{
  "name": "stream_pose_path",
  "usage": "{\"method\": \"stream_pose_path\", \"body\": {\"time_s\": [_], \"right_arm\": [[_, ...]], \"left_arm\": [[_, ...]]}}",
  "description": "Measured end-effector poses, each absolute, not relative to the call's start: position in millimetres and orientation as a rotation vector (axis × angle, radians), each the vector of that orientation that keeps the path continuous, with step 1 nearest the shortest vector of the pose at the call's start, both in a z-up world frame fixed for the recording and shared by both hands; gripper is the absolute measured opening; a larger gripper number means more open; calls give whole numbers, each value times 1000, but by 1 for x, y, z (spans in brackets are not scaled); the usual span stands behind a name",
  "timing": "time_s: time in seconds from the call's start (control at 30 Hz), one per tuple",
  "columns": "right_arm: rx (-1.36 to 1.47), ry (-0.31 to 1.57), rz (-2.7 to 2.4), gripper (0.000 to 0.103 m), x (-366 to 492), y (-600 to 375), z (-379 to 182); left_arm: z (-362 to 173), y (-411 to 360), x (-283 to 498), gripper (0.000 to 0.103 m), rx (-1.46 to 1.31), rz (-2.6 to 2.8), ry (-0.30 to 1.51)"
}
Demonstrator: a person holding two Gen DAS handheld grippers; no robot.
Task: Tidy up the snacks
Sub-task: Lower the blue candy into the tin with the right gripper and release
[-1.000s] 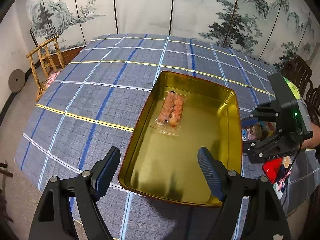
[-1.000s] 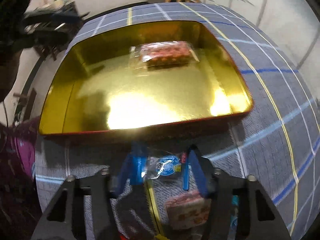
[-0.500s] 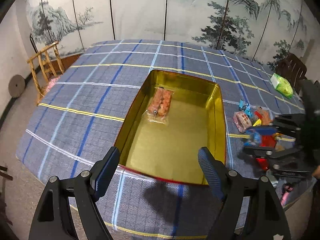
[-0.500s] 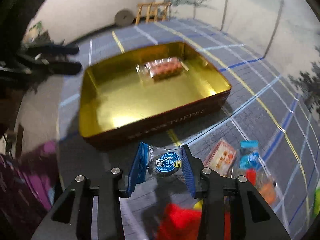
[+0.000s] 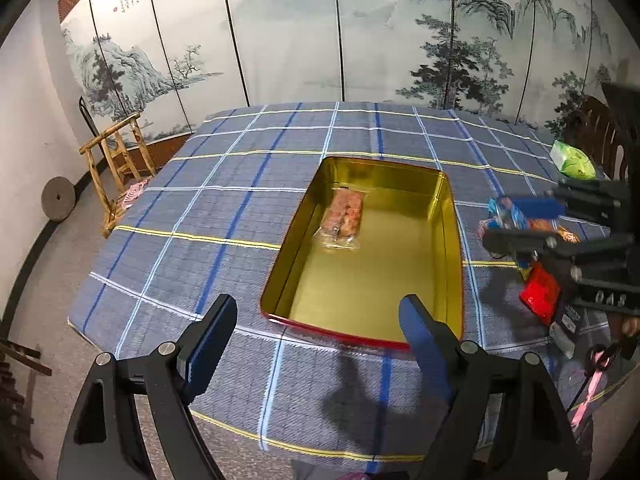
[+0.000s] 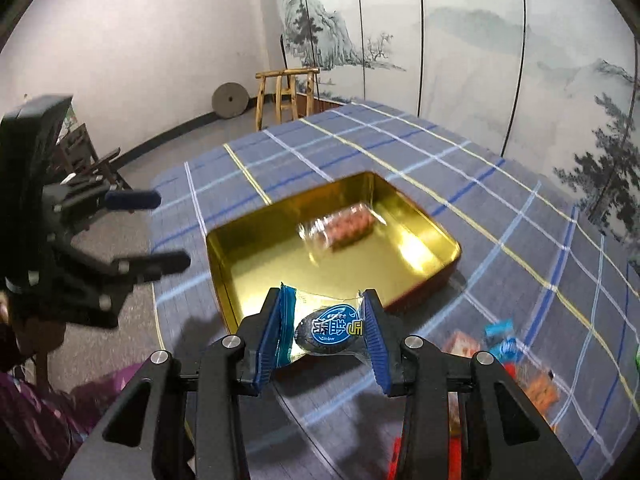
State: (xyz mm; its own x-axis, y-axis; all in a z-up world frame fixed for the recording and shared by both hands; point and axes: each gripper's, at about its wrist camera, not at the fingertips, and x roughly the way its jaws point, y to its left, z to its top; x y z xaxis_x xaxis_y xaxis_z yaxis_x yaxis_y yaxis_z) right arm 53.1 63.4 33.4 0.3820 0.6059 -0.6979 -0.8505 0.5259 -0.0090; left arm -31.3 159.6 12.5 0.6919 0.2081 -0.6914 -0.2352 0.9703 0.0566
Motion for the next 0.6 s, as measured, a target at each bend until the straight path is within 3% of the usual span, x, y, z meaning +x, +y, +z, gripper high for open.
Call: {"method": "stream_pose_path", "body": {"time_s": [0.6], "right_arm": [[-379,741,888,41,98,116,26]], "left_arm": [[6,174,-45,81,-25,265,765]]}}
